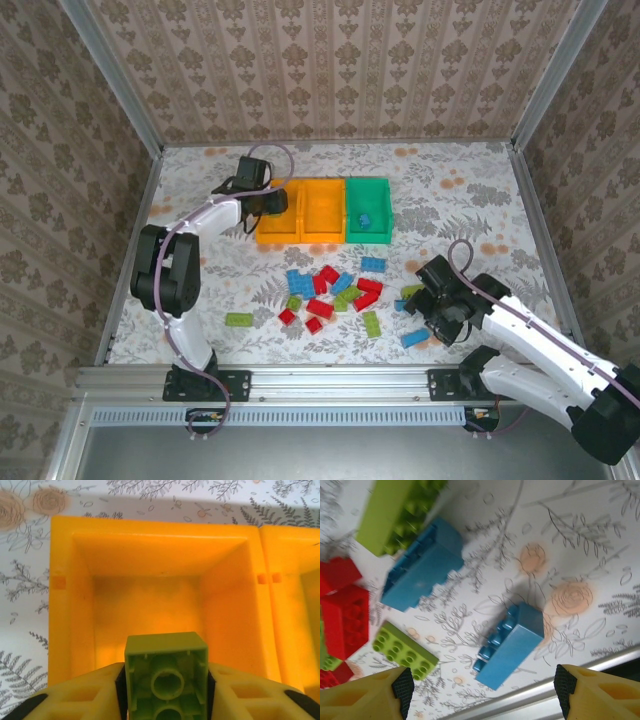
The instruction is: Sort the legos into containers by color
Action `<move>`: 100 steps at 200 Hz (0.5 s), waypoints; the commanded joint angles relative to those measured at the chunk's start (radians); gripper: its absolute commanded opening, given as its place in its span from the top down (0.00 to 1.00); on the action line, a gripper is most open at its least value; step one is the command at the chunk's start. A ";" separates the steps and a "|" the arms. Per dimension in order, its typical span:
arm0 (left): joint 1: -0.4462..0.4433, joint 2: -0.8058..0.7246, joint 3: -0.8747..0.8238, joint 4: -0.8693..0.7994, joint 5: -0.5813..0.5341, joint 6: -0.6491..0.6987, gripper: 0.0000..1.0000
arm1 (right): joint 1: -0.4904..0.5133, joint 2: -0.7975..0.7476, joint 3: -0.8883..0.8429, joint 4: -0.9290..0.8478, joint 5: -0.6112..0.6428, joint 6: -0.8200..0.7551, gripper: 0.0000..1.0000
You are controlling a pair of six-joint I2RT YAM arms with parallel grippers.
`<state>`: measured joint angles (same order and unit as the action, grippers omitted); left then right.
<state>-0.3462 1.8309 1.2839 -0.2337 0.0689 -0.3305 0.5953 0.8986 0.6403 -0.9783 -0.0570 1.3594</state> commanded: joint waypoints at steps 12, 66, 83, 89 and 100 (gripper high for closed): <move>-0.008 -0.011 0.007 0.056 0.044 0.004 0.47 | 0.036 -0.001 -0.047 -0.023 -0.067 0.094 0.25; -0.067 -0.136 -0.109 0.151 0.046 0.023 0.12 | 0.080 0.055 -0.099 0.076 -0.092 0.121 0.32; -0.081 -0.188 -0.161 0.191 0.040 0.025 0.00 | 0.081 0.057 -0.106 0.091 -0.080 0.125 0.33; -0.086 -0.208 -0.175 0.202 0.038 0.028 0.00 | 0.081 0.058 -0.111 0.097 -0.078 0.128 0.34; -0.094 -0.236 -0.202 0.214 0.032 0.035 0.00 | 0.082 0.064 -0.125 0.116 -0.079 0.133 0.36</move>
<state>-0.4301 1.6787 1.1271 -0.0959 0.1062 -0.3130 0.6685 0.9550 0.5442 -0.8909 -0.1249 1.4567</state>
